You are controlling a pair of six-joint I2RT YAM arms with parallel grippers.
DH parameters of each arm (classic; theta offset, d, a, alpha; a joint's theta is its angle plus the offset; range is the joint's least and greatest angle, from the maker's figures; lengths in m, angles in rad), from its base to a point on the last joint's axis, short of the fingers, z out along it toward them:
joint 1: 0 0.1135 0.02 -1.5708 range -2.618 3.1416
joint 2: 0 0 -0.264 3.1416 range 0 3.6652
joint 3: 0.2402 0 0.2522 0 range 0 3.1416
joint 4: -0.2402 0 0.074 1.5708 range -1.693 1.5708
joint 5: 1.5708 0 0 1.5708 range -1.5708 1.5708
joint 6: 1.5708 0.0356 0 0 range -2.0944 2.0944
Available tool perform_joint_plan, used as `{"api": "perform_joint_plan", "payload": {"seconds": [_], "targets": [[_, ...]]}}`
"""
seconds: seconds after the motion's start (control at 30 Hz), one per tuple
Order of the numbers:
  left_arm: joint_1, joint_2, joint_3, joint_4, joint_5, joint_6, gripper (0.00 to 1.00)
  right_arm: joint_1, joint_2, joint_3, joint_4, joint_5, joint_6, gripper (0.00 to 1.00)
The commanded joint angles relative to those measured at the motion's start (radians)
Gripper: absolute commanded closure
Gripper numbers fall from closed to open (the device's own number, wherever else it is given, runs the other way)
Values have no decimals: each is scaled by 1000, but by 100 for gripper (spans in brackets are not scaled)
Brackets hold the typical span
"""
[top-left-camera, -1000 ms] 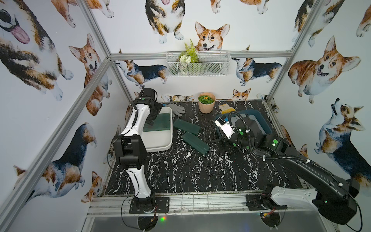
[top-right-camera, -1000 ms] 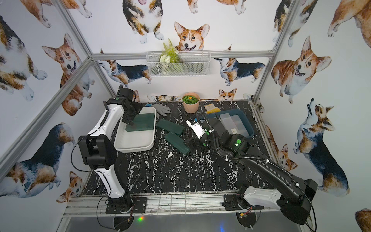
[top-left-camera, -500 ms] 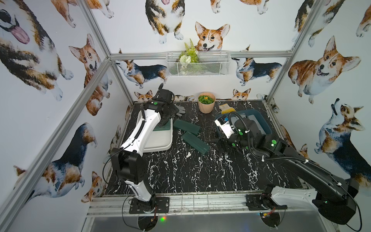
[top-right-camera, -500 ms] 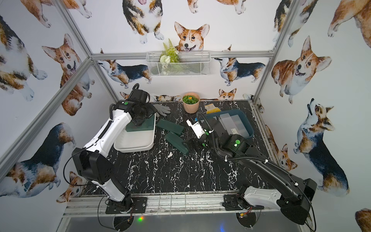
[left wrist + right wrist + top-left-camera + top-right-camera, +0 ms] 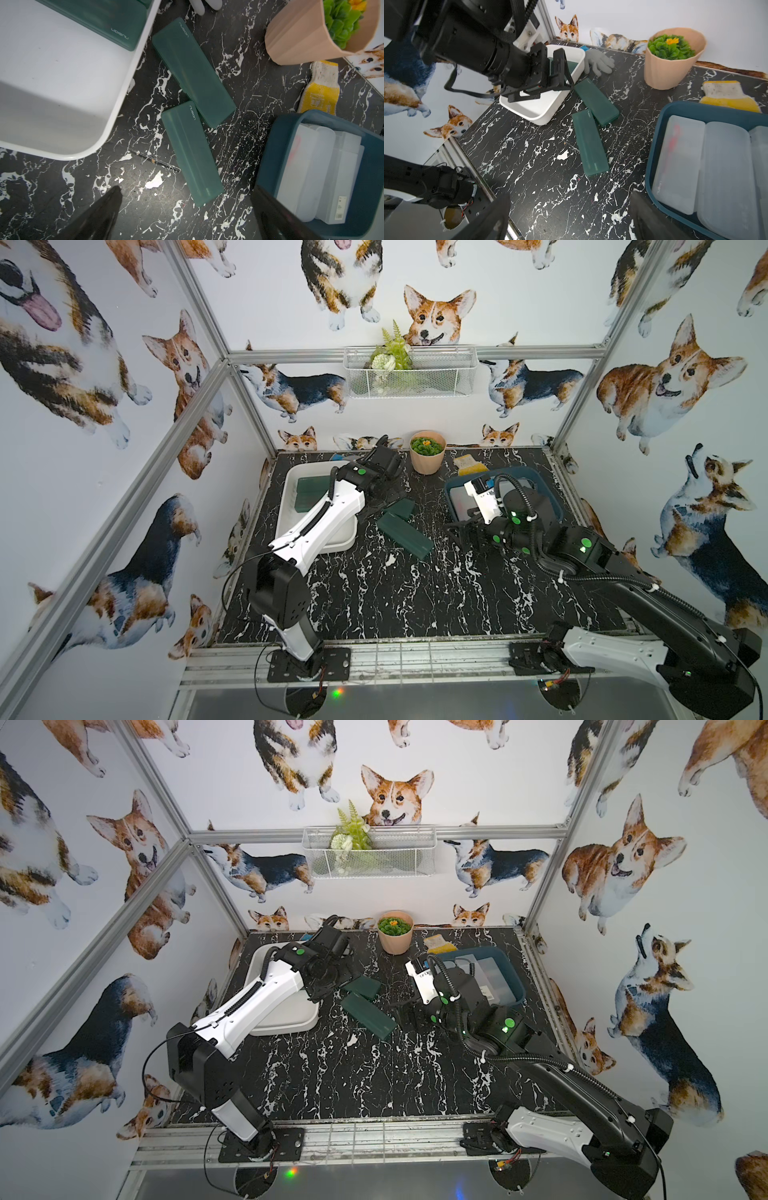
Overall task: Place the pencil cases by color into the storage box
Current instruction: Pick up the pencil case from the center of the board.
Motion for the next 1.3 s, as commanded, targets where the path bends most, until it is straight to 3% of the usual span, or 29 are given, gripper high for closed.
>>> {"api": "perform_joint_plan", "payload": {"seconds": [0.0, 0.37, 0.9, 1.27], "targets": [[-33, 48, 22, -34, 21, -69, 0, -2, -15, -8, -15, 58, 51, 10], [-90, 236, 83, -108, 94, -227, 0, -2, -68, -41, -44, 89, 55, 10], [-84, 252, -57, 52, 14, -268, 0, -3, -86, -47, -71, 87, 43, 10], [-62, 259, -120, 157, 19, -269, 0, -3, -66, -32, -64, 78, 37, 10]]}}
